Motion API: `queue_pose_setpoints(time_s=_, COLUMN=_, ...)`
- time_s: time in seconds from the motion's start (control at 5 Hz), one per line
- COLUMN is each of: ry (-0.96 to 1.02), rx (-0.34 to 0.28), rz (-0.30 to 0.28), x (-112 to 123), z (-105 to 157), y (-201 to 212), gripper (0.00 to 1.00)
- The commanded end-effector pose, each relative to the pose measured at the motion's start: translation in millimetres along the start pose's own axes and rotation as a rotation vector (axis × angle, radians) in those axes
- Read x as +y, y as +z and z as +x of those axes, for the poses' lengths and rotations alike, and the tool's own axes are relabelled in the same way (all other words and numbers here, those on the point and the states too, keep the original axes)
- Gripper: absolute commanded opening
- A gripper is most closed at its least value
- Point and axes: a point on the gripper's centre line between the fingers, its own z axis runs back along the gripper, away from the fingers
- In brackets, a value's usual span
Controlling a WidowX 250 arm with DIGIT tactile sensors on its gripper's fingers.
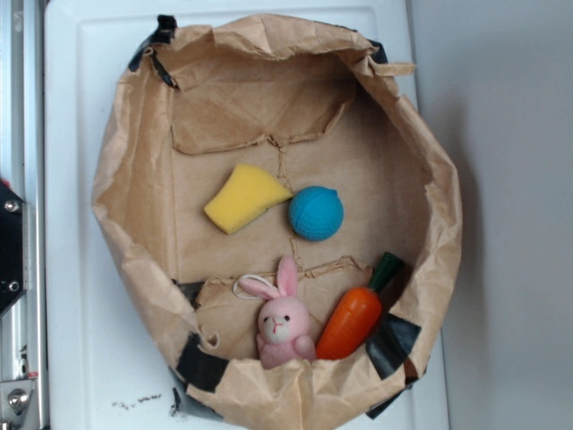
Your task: Grab the green sponge.
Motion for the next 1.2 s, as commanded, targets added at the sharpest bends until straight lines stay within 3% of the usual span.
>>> queue_pose_setpoints(time_s=0.0, ry=0.0, rx=0.0, rz=0.0, x=0.0, z=0.0, y=0.0, gripper=1.0)
queue_pose_setpoints(time_s=0.2, ry=0.186, rx=0.012, rz=-0.006, x=-8.1, z=17.2, y=-15.9, gripper=1.0)
queue_pose_setpoints(time_s=0.4, ry=0.282, rx=-0.052, rz=0.022, x=-6.6, z=24.7, y=-33.3, gripper=1.0)
queue_pose_setpoints(time_s=1.0, ry=0.282, rx=-0.052, rz=0.022, x=-6.6, z=24.7, y=-33.3, gripper=1.0)
